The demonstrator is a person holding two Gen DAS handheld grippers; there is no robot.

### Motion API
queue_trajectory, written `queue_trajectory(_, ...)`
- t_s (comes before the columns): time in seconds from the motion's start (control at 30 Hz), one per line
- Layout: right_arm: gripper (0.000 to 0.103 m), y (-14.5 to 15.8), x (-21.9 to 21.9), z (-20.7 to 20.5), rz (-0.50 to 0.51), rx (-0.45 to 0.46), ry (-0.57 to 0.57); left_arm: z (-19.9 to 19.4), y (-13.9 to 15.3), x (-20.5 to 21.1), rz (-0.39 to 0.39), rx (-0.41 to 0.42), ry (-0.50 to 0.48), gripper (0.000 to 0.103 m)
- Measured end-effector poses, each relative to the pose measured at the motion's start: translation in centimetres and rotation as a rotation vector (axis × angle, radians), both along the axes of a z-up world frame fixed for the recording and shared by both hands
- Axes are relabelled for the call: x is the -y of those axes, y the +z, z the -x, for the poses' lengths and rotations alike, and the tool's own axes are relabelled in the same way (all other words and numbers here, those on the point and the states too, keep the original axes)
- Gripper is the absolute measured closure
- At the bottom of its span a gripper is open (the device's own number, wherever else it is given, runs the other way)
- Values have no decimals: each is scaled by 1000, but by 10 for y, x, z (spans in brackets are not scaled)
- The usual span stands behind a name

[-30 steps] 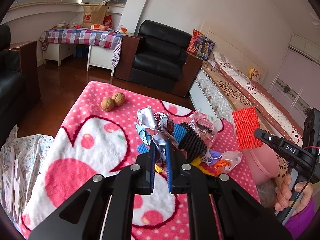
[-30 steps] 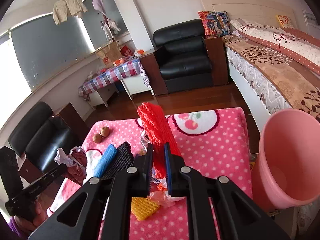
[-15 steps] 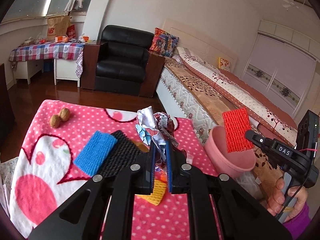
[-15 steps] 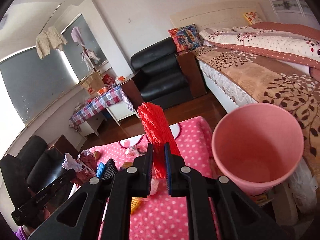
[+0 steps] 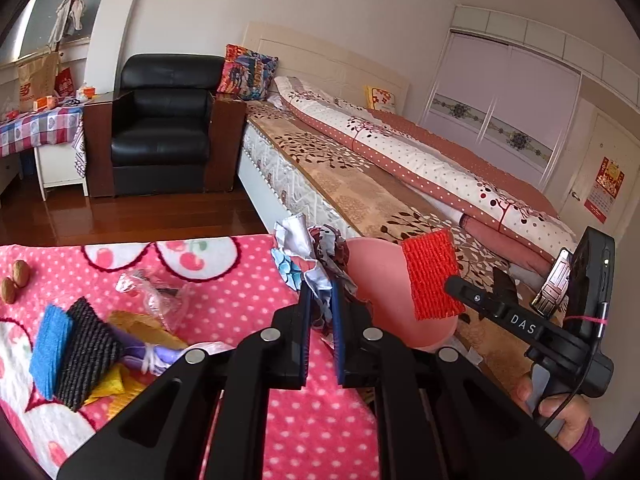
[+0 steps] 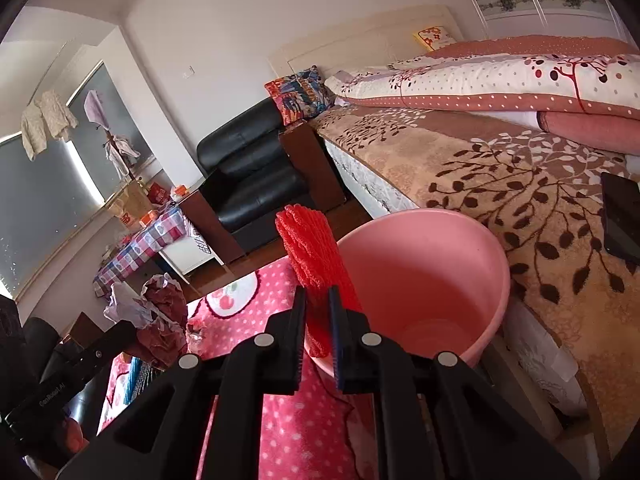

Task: Collect trash

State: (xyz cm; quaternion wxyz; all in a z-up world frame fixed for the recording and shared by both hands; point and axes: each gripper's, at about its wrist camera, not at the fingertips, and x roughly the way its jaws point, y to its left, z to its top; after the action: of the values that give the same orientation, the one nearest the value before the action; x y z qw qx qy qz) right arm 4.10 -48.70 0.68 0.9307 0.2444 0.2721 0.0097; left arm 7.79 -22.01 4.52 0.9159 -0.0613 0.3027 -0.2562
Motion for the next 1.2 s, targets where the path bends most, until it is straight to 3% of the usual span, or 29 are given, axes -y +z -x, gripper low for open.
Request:
queue_trajectory(0.27,92,-16,17,-8,-16,-21,-30,-15,-13,52,-22,-12,-84,94)
queue_trajectory(0.83,91,-39,35,-26,-11,-62,-53,-38,-42,90,-52,-86,-118,93)
queue_trajectory(0.87,91,-39,35,-26,-7,-62,-54,-39,-42,91,-53,-89,-118,90)
queue_trajectory(0.97,89,-38,35,-26,2,-61,-58,-41,-42,92,-44,-91,-117,71)
queue_trajectory(1.2,75,-36,35,-25,8,-54,-61,-38,-37,87,-30,-81,-116,69)
